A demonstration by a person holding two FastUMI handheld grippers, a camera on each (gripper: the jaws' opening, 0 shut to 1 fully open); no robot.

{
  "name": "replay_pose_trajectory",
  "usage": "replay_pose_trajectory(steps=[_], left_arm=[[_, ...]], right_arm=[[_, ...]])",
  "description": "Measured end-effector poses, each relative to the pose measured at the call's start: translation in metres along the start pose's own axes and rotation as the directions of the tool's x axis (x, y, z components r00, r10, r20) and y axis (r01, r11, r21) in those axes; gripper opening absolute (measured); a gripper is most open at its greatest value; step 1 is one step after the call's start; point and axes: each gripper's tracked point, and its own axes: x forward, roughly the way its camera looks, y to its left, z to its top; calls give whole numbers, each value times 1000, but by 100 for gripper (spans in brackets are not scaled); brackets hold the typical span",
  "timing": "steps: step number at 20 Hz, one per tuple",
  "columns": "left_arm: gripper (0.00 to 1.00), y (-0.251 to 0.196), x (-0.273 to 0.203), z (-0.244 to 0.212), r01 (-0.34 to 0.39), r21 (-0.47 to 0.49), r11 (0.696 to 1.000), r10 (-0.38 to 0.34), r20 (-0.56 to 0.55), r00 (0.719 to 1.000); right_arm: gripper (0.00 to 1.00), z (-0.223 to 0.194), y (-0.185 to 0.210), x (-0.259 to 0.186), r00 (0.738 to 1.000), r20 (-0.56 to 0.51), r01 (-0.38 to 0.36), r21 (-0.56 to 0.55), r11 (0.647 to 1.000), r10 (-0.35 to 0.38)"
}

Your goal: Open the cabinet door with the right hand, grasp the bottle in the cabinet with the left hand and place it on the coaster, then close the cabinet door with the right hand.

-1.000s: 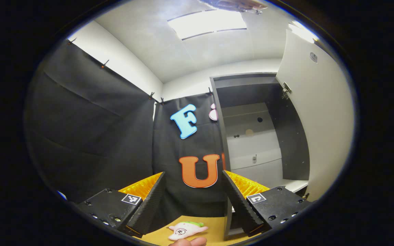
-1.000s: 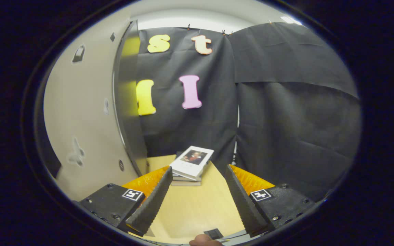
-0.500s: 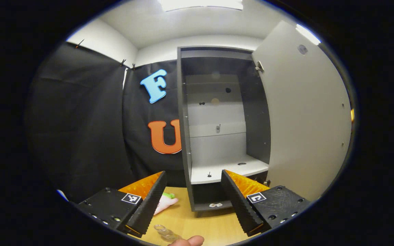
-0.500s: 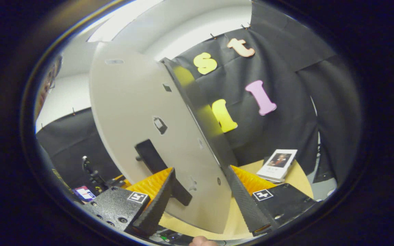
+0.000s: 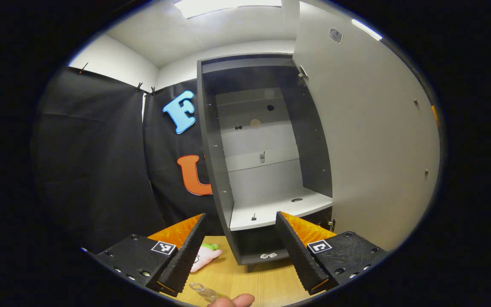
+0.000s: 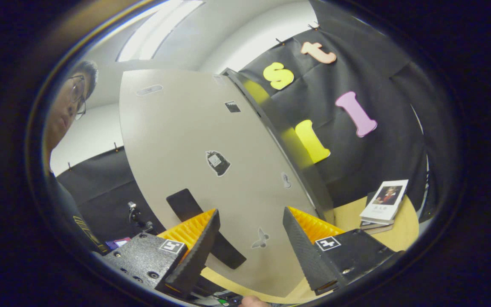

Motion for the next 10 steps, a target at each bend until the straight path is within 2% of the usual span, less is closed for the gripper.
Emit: replay_pose_trajectory(steps=[4,7,10], left_arm=[[96,7,14,2,67,-39,997,-65,56,996],[96,19,33,2,91,-5,996,-90,93,992],[96,34,49,-1,102,-32,994,-97,112,989]], right_arm=[[96,-7,13,25,1000,-6,-7,42,999,7],[96,-12,27,49,1000,7,-1,68,998,0],[96,-24,41,76,1000,-14,5,81,997,-4]])
